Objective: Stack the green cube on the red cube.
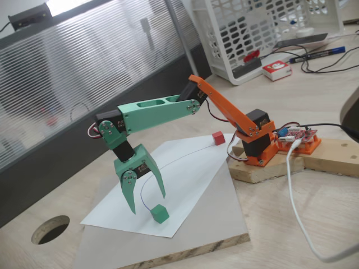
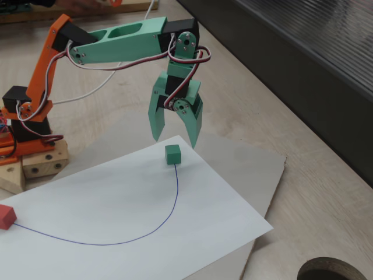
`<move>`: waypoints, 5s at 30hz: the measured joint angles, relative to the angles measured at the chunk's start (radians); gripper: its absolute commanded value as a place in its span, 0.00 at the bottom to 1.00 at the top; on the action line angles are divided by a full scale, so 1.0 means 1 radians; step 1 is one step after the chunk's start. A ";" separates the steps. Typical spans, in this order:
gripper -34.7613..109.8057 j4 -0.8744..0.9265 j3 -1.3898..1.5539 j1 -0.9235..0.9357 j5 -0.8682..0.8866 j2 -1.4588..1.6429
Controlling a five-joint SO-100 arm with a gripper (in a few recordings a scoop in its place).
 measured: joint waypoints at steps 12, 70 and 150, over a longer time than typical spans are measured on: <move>0.61 0.000 0.000 0.000 0.005 0.000; 0.61 0.000 -0.005 0.012 0.000 -0.120; 0.60 -0.005 -0.002 0.012 0.000 -0.120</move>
